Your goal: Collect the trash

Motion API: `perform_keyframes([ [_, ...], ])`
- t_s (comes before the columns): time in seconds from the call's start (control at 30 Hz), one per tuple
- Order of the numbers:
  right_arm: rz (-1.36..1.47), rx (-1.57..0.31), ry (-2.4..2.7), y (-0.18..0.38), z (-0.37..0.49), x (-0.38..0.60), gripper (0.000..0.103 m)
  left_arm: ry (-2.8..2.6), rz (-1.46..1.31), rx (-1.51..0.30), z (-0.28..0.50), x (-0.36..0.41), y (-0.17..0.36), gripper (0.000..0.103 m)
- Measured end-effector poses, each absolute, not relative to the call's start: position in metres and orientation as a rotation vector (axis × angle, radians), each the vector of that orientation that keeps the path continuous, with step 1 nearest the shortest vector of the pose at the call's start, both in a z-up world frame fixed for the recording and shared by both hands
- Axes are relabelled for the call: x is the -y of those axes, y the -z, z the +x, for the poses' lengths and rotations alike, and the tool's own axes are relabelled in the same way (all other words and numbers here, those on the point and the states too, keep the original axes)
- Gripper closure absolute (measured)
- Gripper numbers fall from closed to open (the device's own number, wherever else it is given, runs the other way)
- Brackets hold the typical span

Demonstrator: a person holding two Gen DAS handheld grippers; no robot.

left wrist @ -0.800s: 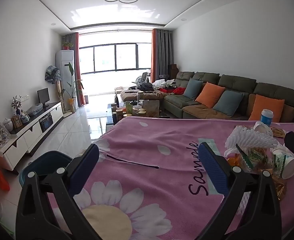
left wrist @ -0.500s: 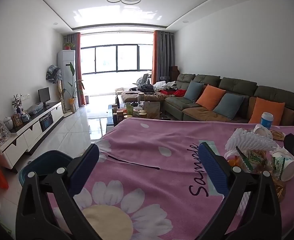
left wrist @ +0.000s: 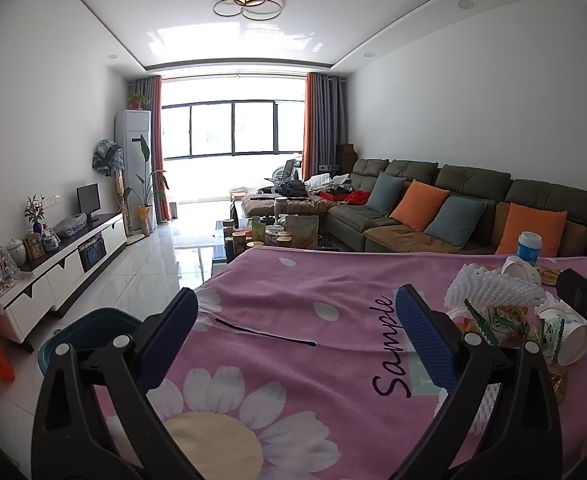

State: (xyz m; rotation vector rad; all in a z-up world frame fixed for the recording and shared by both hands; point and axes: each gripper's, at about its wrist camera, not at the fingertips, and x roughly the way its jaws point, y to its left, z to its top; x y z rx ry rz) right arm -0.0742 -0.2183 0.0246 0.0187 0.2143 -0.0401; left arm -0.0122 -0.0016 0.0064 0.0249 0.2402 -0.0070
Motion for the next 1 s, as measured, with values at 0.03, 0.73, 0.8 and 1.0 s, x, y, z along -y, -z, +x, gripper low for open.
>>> perform_keyframes([
  [0.03, 0.019, -0.215, 0.040, -0.0229, -0.0725, 0.2200, 0.007, 0.009, 0.024, -0.239, -0.0129, 0.0012, -0.0066, 0.005],
  [0.73, 0.025, -0.217, 0.038, -0.0229, -0.0723, 0.2192, 0.007, 0.013, 0.016, -0.220, -0.0159, 0.0024, -0.0099, 0.006],
  [0.8, 0.027, -0.216, 0.038, -0.0229, -0.0725, 0.2193, 0.007, 0.014, 0.017, -0.221, -0.0157, 0.0020, -0.0099, 0.005],
  [1.0, 0.027, -0.217, 0.037, -0.0223, -0.0719, 0.2177, 0.007, 0.016, 0.015, -0.219, -0.0155, 0.0016, -0.0106, 0.005],
])
